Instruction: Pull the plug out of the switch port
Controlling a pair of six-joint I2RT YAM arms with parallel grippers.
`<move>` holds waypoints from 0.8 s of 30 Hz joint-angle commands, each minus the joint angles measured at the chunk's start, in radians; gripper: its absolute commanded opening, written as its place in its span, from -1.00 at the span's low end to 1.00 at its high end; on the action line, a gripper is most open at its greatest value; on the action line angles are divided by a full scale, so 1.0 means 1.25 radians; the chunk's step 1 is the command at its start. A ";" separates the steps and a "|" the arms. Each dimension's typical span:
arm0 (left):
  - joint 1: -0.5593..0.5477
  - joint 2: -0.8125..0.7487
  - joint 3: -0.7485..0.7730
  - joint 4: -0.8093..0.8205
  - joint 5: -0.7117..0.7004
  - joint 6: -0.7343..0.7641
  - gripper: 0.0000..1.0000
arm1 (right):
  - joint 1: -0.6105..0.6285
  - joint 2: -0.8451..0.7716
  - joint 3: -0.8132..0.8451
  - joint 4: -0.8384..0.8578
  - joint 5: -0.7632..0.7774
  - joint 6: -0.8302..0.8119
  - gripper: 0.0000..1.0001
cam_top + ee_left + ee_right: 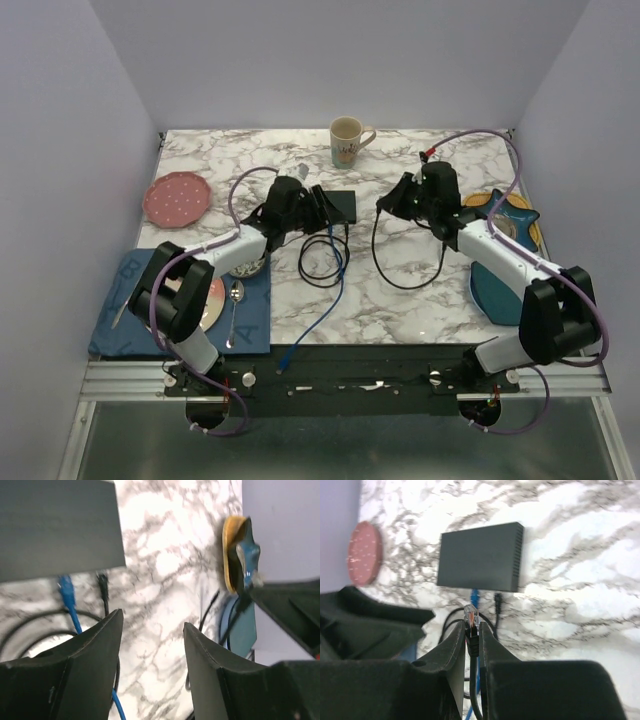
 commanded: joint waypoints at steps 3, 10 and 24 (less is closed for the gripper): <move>-0.042 -0.077 -0.128 0.018 0.007 0.009 0.13 | -0.065 0.045 0.004 -0.125 0.121 0.004 -0.99; -0.042 -0.169 -0.153 -0.142 -0.084 0.038 0.07 | -0.114 0.073 0.029 -0.207 0.234 0.021 -0.99; -0.039 -0.215 -0.154 -0.213 -0.180 0.026 0.08 | -0.049 -0.044 -0.001 -0.151 0.169 -0.021 0.64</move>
